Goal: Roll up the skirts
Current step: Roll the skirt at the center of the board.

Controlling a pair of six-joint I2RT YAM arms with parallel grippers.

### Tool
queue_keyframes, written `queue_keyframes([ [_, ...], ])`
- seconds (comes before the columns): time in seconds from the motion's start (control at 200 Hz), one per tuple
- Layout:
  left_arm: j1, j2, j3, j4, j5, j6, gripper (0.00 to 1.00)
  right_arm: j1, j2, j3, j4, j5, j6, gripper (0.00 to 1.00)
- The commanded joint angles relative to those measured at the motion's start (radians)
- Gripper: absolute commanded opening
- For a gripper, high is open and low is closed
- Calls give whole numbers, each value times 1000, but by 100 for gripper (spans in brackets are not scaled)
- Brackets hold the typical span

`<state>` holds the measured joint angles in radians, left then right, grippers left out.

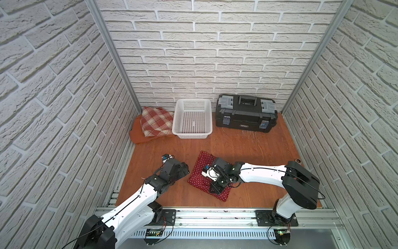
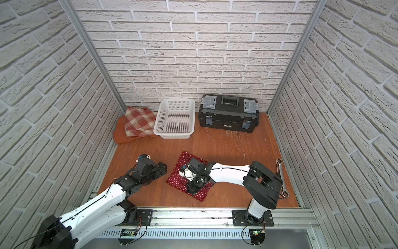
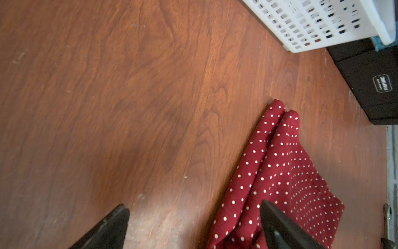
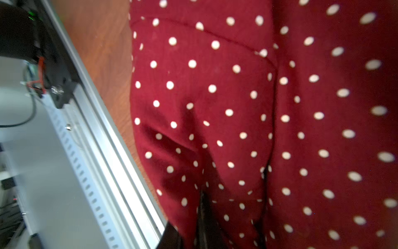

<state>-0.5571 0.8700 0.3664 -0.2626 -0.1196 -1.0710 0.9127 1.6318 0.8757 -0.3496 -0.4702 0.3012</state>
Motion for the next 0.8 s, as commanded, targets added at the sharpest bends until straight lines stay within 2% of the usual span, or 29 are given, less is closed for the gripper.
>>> queue_keyframes([
  [0.0,-10,24,-20,70,18,8,98,-39,-43,-17,131,-214,51,2],
  [0.09,-23,54,-20,102,28,9,98,-104,-10,-29,177,-310,85,2],
  [0.25,-50,102,-17,149,32,8,98,-223,47,-92,388,-478,231,2],
  [0.445,-72,136,-8,179,31,5,98,-277,161,-105,291,-376,162,2],
  [0.57,-85,131,2,173,28,3,98,-296,141,-141,285,-290,159,3],
  [0.795,-138,119,7,168,-18,-7,98,-293,107,-139,185,-120,113,20],
])
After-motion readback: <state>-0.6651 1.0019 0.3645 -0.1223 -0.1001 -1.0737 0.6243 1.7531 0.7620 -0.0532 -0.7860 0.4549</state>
